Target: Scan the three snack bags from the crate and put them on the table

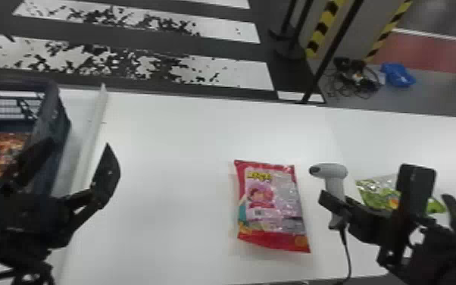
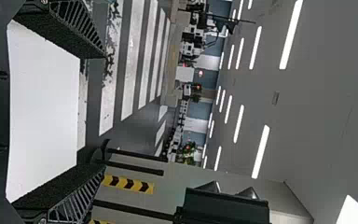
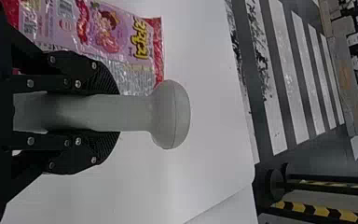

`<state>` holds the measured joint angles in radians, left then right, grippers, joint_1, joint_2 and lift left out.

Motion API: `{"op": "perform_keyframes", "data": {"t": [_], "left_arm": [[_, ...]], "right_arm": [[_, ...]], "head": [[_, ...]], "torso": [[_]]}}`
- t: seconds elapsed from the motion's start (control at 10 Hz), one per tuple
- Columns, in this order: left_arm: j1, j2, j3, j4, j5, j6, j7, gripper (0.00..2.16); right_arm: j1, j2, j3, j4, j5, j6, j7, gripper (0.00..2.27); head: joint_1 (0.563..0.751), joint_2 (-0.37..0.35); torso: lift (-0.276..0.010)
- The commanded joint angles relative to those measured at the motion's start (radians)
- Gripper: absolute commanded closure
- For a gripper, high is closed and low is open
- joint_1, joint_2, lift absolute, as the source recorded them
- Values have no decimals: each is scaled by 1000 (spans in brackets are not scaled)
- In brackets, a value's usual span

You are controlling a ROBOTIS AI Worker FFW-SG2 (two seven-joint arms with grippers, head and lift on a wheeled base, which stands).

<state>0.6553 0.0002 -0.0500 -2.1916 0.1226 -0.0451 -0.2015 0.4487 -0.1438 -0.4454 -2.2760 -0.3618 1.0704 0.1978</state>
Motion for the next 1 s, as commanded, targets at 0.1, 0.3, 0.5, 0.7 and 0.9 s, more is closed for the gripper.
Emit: {"op": "perform_keyframes", "data": {"t": [0.1,0.3,0.5,0.7,0.9], "left_arm": [[-10,4,-1,3,0,20,-1,29],[-8,4,-1,-1,-1,23,-1,29],[-10,4,-1,1,-1,23,-1,29],[-8,4,-1,-1,-3,23,1,29],[-8,4,-1,-1,-3,23,1,29]], "right_arm": [[-70,-71,-27,208,21,-114,-4,2240],[-113,-106,-18,375,43,-218,12,2240],[-131,-137,30,492,87,-316,40,2243],[-137,-145,54,530,104,-359,49,2240],[-153,-145,67,555,121,-359,49,1001]], "head": [[695,-313],[695,-350],[695,-350],[695,-350],[695,-350]], "torso": [[-94],[-94],[-94],[-94],[-94]]}}
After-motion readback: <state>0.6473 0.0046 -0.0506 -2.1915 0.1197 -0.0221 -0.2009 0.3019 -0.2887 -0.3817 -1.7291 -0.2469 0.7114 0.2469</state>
